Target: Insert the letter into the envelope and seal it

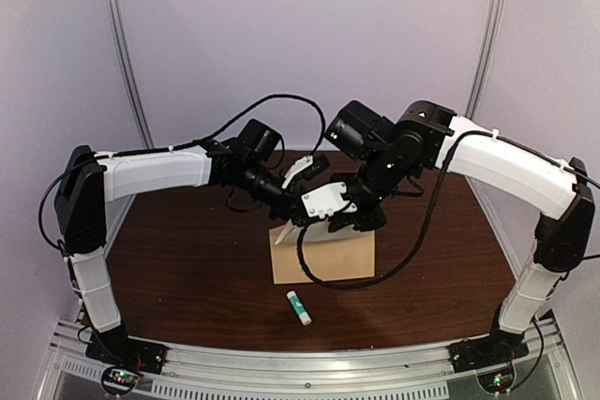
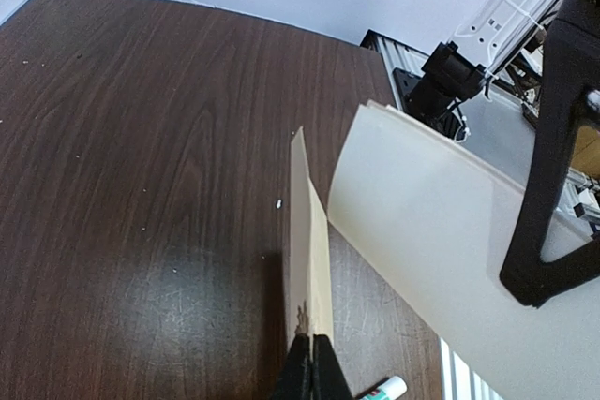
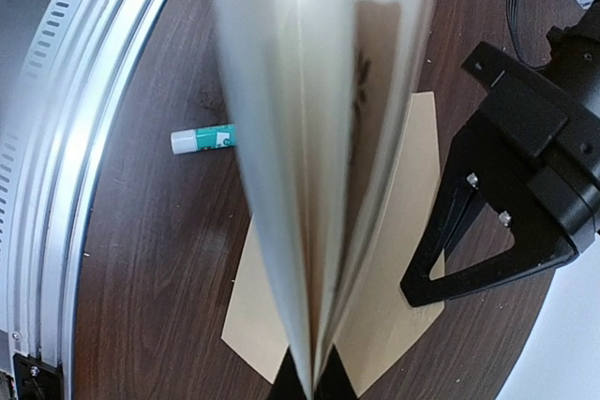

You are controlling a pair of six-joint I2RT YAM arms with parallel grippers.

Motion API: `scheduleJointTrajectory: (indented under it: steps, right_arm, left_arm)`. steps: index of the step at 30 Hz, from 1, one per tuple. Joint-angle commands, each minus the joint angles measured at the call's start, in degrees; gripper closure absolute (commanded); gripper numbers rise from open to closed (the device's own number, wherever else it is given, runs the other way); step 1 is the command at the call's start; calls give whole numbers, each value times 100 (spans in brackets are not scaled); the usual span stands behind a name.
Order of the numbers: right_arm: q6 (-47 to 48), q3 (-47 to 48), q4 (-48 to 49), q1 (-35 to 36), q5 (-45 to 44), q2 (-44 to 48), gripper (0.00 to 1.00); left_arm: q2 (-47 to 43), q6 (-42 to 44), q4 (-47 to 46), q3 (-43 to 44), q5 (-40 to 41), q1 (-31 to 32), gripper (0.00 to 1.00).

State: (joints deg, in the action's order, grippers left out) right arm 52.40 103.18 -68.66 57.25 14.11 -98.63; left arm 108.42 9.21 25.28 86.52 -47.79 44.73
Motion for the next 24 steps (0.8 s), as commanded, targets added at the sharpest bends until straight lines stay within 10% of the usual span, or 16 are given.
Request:
scheduleJointTrajectory:
  steps: [1,24]
  right_arm:
    - [48,27,25,57,-183,-16,100]
    - [69,-333,392,58,-371,-180,100]
  left_arm:
    - [-185,115,-181,-39,-279,18,100]
    - [-265,222,-179,-108,-514,139,100]
